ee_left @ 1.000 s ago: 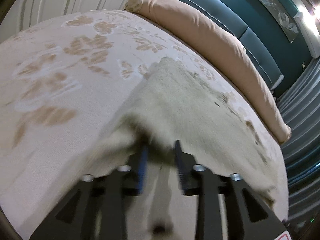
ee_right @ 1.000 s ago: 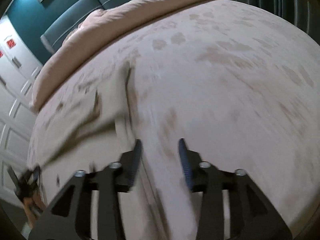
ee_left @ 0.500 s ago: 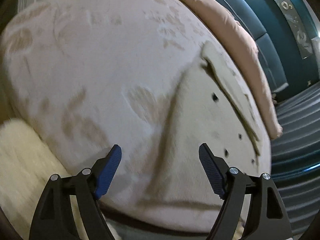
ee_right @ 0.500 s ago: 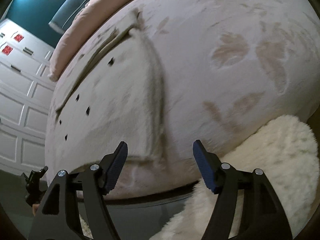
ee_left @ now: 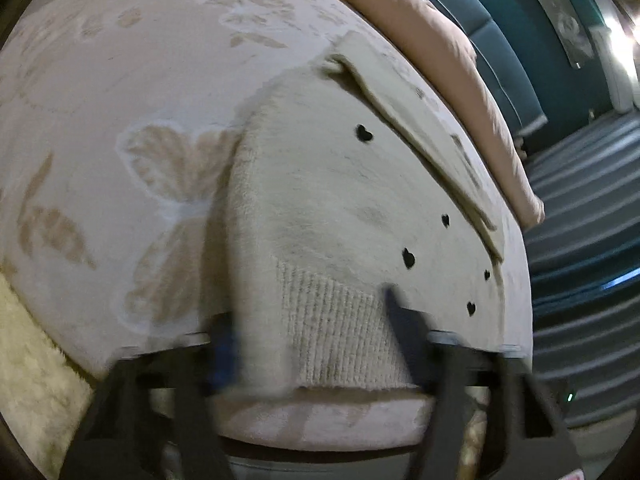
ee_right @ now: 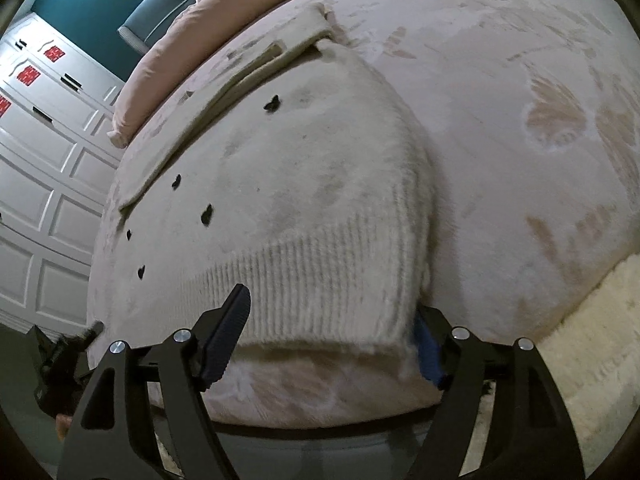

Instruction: Fold small clothes

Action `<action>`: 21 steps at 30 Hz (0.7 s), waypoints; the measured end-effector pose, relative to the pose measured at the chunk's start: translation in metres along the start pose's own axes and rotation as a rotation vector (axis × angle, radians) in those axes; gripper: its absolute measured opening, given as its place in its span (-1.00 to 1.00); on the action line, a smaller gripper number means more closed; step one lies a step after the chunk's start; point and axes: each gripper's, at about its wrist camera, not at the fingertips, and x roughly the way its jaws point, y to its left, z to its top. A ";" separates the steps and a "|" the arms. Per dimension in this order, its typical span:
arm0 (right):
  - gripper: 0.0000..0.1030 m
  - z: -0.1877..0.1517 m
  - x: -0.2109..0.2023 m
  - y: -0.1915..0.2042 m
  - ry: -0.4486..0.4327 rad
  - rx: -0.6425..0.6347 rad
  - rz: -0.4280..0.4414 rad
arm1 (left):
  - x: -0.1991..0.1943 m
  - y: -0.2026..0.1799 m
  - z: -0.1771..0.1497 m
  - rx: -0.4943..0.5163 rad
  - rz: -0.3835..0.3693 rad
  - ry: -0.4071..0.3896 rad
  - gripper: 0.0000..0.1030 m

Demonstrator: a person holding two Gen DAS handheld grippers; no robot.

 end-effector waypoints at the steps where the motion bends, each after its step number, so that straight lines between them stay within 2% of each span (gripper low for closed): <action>1: 0.07 0.002 0.000 0.001 -0.001 -0.002 0.003 | 0.000 -0.001 0.001 0.008 0.005 0.011 -0.74; 2: -0.04 0.005 -0.001 0.003 -0.003 -0.005 0.002 | -0.001 -0.003 0.003 0.017 0.007 0.016 -0.86; 4: -0.69 0.009 -0.005 0.008 -0.017 -0.020 0.012 | -0.009 -0.006 0.004 0.032 -0.004 0.001 -0.87; 5: -0.83 0.011 -0.010 0.011 -0.032 -0.036 0.022 | -0.017 -0.010 0.005 0.050 -0.017 -0.017 -0.87; 9: -0.90 0.011 -0.040 0.014 -0.117 -0.057 0.039 | -0.037 -0.019 0.004 0.093 -0.042 -0.027 -0.89; 13: -0.92 0.000 -0.066 0.011 -0.144 -0.078 0.042 | -0.059 -0.019 -0.003 0.101 -0.069 -0.028 -0.91; 17: -0.93 -0.017 -0.082 0.005 -0.105 -0.124 0.019 | -0.077 -0.019 -0.021 0.132 -0.066 0.004 -0.91; 21: -0.93 -0.049 -0.100 0.000 -0.006 -0.228 -0.032 | -0.094 -0.015 -0.054 0.200 -0.034 0.089 -0.91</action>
